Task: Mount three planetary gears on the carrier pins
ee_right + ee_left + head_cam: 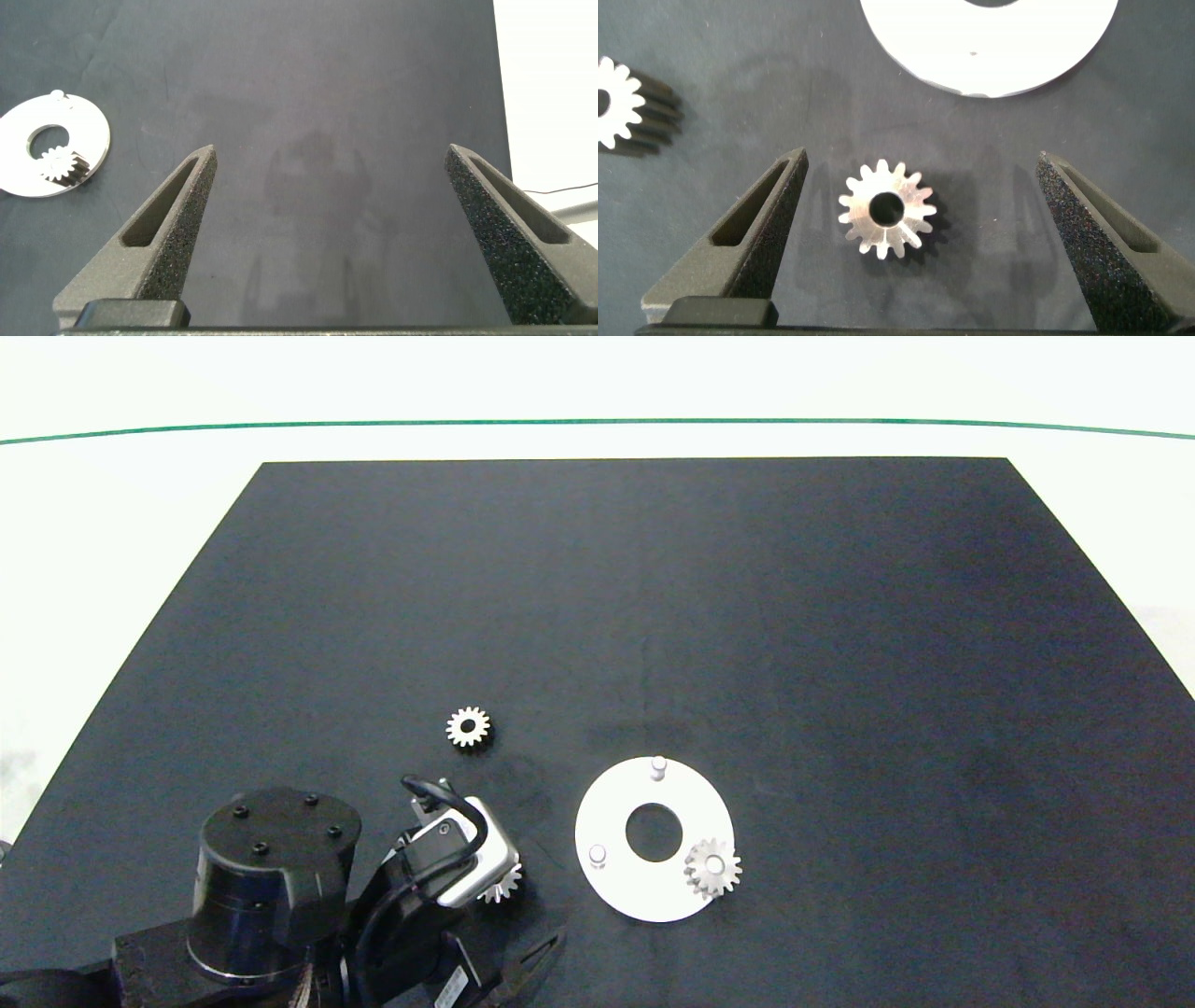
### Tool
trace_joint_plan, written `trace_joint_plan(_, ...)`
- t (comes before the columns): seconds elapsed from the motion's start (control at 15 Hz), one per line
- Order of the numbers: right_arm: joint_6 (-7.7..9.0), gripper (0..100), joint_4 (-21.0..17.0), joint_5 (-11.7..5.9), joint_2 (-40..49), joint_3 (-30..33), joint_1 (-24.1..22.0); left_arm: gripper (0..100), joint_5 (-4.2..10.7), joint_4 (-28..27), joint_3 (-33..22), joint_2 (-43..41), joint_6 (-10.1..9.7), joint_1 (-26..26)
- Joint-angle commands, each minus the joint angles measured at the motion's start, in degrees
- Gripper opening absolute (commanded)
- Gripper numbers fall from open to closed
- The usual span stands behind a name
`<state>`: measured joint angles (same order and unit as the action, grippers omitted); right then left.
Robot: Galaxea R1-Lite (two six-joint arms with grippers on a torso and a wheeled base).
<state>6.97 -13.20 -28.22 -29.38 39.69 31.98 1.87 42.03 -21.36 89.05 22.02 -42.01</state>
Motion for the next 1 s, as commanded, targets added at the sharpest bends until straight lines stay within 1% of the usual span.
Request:
trace_joint_plan(0.07, 0.06, 100, -0.07, -0.17, 0.02, 0.30, 0.02, 100, 0.07, 0.15, 0.26, 0.95, 0.22, 0.00)
trace_joint_plan(0.2, 0.06, 100, -0.07, -0.17, 0.02, 0.39, 0.02, 100, -0.02, 0.15, 0.26, 0.95, 0.40, 0.08)
trace_joint_plan(0.33, 0.06, 100, -0.07, -0.17, 0.02, 0.39, 0.02, 98, -0.02, 0.07, 0.44, 1.04, 0.48, 0.44)
trace_joint_plan(0.67, 0.06, 100, -0.07, -0.17, 0.02, 0.39, 0.02, 87, -0.02, 0.07, 0.88, 0.95, 0.75, 2.19)
trace_joint_plan(1.0, 0.06, 100, -0.07, -0.17, 0.02, 0.91, 0.02, 77, 0.07, 0.07, 1.14, 0.95, 0.75, 2.72)
